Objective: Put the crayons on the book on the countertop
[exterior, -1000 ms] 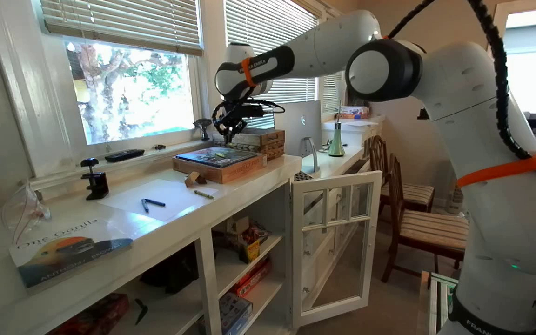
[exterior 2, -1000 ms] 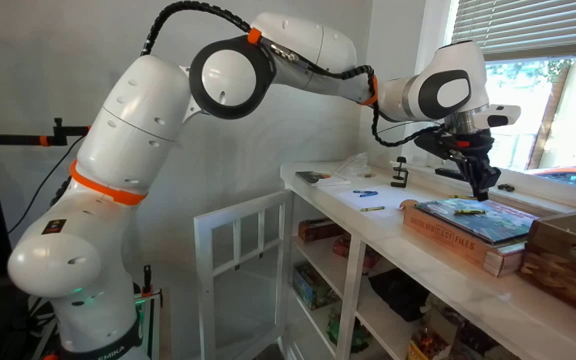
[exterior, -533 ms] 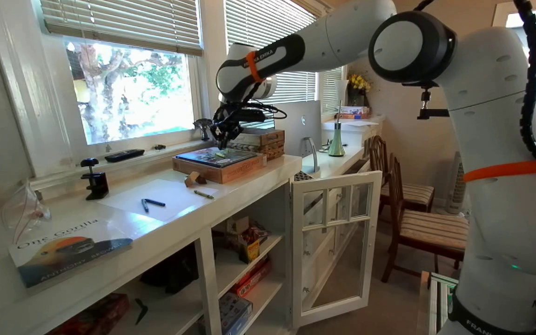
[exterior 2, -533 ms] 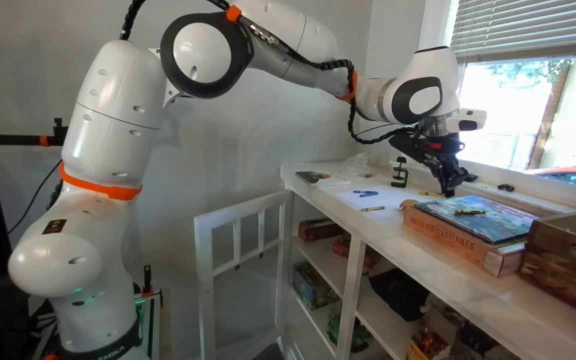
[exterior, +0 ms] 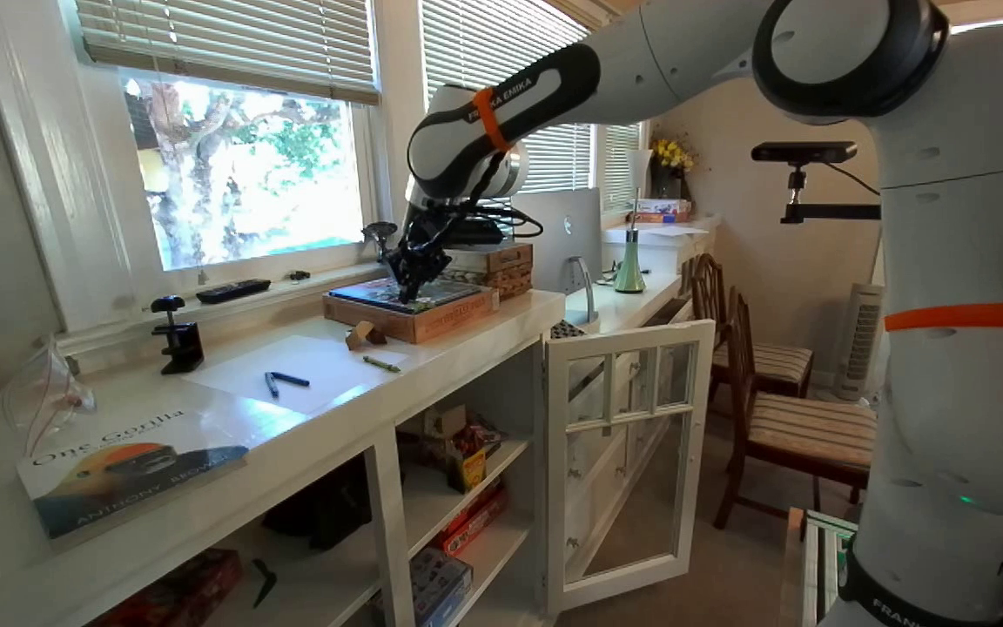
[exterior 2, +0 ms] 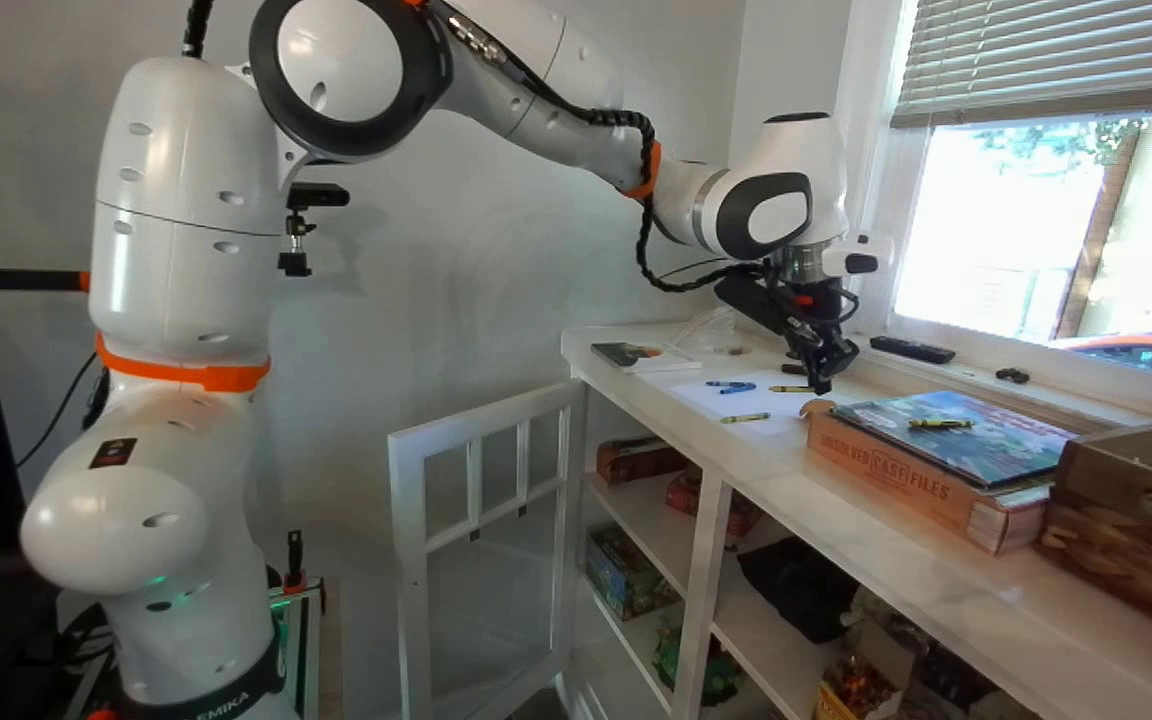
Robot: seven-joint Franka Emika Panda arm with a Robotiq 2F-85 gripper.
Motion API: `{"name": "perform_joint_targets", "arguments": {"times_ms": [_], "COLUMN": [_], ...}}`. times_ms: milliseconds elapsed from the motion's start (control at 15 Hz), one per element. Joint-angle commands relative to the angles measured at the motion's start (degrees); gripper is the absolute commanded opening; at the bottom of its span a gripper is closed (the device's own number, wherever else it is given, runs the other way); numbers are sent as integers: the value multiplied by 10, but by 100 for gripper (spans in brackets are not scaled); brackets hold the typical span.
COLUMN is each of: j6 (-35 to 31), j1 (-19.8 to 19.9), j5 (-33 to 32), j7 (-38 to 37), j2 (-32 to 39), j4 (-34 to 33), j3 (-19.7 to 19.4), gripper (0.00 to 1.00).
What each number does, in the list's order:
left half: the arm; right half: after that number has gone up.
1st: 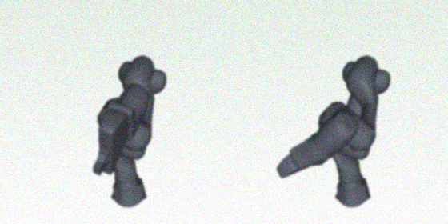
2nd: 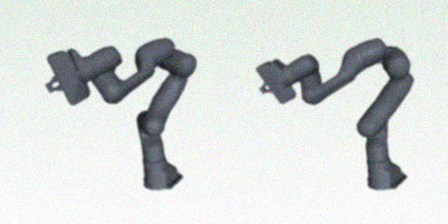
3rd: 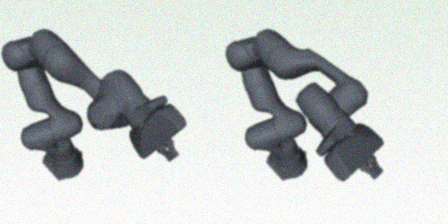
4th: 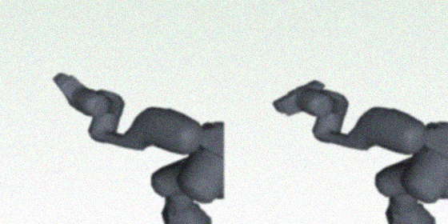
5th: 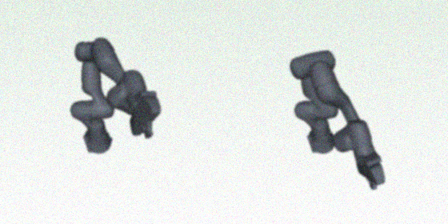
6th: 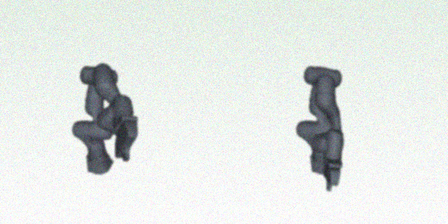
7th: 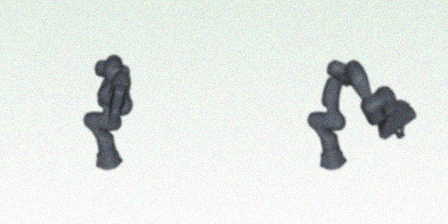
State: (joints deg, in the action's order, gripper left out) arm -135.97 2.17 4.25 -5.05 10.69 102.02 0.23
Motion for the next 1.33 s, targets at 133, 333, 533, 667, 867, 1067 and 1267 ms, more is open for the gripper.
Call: {"name": "perform_joint_targets", "arguments": {"times_ms": [133, 333, 533, 667, 867, 1067, 1267], "j6": [-62, -102, -127, -138, -151, -159, -164], "j1": [-12, -20, -24, -26, -28, -28, -30], "j5": [36, 37, 32, 31, 28, 26, 19], "j7": [53, 58, 54, 52, 49, 47, 36], "j2": [-36, -28, -22, -19, -14, -8, -3], "j4": [89, 112, 130, 136, 139, 136, 135], "j3": [18, 23, 26, 27, 26, 26, 23], "gripper": [3, 3, 3, 3, 3, 3, 35]}}
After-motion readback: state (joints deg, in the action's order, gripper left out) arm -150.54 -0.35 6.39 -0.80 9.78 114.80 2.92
